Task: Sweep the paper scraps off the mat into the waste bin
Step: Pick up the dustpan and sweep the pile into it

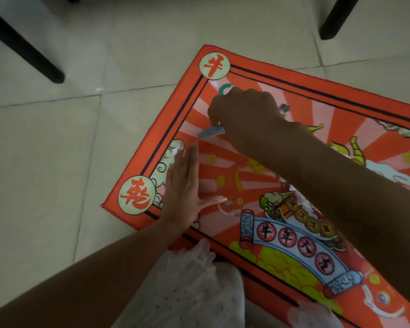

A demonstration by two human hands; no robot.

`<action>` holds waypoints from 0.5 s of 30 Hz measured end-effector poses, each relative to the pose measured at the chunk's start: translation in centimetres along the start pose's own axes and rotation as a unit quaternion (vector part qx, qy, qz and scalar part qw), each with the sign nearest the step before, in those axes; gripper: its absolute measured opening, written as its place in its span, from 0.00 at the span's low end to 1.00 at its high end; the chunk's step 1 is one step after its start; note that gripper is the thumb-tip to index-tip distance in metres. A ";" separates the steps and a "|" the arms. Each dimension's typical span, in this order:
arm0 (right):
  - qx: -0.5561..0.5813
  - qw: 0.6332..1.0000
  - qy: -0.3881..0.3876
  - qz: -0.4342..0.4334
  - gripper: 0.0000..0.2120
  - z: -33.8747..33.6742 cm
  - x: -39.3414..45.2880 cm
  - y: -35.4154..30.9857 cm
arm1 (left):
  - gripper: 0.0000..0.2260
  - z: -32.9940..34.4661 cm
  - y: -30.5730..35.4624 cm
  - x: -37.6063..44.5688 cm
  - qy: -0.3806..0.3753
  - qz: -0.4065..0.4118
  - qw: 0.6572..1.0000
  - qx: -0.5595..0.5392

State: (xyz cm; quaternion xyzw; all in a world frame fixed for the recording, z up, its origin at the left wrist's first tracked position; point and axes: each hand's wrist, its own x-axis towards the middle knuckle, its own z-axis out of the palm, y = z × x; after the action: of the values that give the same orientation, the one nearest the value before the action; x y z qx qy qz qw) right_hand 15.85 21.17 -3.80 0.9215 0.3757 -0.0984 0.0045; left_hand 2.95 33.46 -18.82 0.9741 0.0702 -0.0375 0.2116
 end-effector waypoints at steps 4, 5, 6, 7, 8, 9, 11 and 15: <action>0.029 0.999 0.004 -0.032 0.16 -0.6 1.6 -3.6 | 0.55 -1.1 -3.1 -2.1 0.017 -0.045 0.999 0.004; 0.043 0.998 -0.007 -0.039 0.16 -0.7 2.1 -4.5 | 0.54 -1.5 -4.0 -2.7 0.017 -0.058 0.998 -0.002; 0.050 0.997 -0.018 -0.049 0.17 -0.6 2.6 -5.5 | 0.54 -1.8 -4.9 -3.4 0.019 -0.077 0.997 -0.011; 0.061 0.996 -0.012 -0.065 0.17 -0.8 2.9 -6.6 | 0.55 -2.3 -5.6 -4.1 0.018 -0.101 0.995 -0.017; 0.070 0.995 -0.001 -0.077 0.17 -0.8 3.3 -7.5 | 0.55 -2.7 -6.4 -4.8 0.022 -0.121 0.992 -0.020; 0.076 0.993 -0.001 -0.087 0.16 -0.7 3.7 -8.7 | 0.56 -3.1 -7.3 -5.6 0.030 -0.137 0.990 -0.019; 0.085 0.990 0.002 -0.115 0.15 -0.3 4.4 -11.0 | 0.56 -3.7 -8.8 -7.4 0.046 -0.165 0.985 -0.015; 0.105 0.983 0.009 -0.153 0.14 -0.1 5.0 -15.4 | 0.53 -4.5 -11.1 -10.8 0.065 -0.231 0.970 -0.029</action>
State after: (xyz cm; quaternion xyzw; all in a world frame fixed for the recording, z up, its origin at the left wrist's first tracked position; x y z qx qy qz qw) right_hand 8.67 35.70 -3.64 0.8491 0.5004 -0.1288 -0.1103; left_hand -9.26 44.07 -18.16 0.9254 0.3078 -0.0196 0.2203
